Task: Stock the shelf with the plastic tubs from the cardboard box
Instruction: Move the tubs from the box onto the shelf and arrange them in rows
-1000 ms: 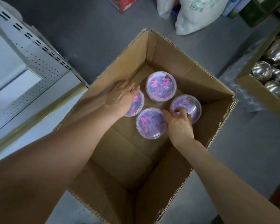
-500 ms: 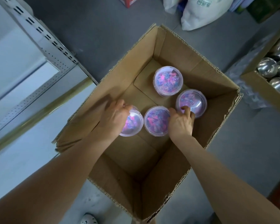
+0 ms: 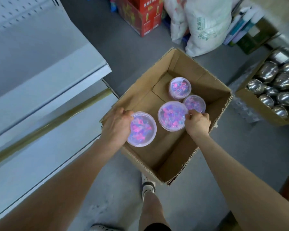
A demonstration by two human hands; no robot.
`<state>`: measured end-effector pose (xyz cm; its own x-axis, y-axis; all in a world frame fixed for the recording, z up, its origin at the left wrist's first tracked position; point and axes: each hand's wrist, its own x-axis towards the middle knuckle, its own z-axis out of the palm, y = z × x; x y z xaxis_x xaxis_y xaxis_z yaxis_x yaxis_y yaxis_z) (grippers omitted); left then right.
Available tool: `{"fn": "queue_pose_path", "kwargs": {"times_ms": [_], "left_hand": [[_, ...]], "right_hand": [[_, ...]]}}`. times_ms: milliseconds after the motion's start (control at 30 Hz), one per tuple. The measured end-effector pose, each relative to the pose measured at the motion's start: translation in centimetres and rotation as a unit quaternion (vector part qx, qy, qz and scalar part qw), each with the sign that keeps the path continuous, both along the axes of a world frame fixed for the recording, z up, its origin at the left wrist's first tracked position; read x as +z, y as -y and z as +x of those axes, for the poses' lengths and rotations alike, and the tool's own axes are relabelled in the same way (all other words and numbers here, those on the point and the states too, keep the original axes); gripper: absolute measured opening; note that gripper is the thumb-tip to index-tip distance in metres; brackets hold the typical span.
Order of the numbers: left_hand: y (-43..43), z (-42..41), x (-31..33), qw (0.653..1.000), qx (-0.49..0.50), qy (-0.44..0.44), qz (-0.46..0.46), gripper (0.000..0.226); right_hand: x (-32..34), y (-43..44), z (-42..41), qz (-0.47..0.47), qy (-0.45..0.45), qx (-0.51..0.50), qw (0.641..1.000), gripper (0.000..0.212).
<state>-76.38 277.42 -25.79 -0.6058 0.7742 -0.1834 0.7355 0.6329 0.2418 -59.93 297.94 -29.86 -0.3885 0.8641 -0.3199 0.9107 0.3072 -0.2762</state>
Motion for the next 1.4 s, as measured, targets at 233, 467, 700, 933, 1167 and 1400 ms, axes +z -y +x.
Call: {"fn": "queue_pose_path", "kwargs": {"times_ms": [233, 467, 700, 933, 1167, 1400], "left_hand": [[12.6, 1.1, 9.1, 0.999, 0.018, -0.032, 0.027, 0.028], [29.4, 1.4, 15.3, 0.994, 0.078, -0.059, 0.040, 0.023], [45.4, 2.3, 20.8, 0.976, 0.174, -0.127, 0.042, 0.026], [58.3, 3.8, 25.9, 0.941, 0.280, -0.173, 0.073, 0.026], [68.5, 4.0, 29.9, 0.894, 0.381, -0.202, 0.124, 0.025], [75.9, 2.1, 31.8, 0.844, 0.467, -0.221, 0.146, 0.025]], "right_hand": [[10.9, 9.7, -0.2, 0.072, -0.107, 0.058, 0.990, 0.036], [21.2, 22.0, -2.6, 0.060, -0.137, 0.202, 0.968, 0.026], [27.3, 34.9, -6.6, 0.063, -0.184, 0.342, 0.919, 0.032], [32.9, 47.1, -10.9, 0.047, -0.231, 0.445, 0.864, 0.034], [39.5, 58.9, -16.4, 0.034, -0.278, 0.565, 0.776, 0.033], [44.2, 69.8, -25.0, 0.038, -0.315, 0.613, 0.724, 0.029]]}}
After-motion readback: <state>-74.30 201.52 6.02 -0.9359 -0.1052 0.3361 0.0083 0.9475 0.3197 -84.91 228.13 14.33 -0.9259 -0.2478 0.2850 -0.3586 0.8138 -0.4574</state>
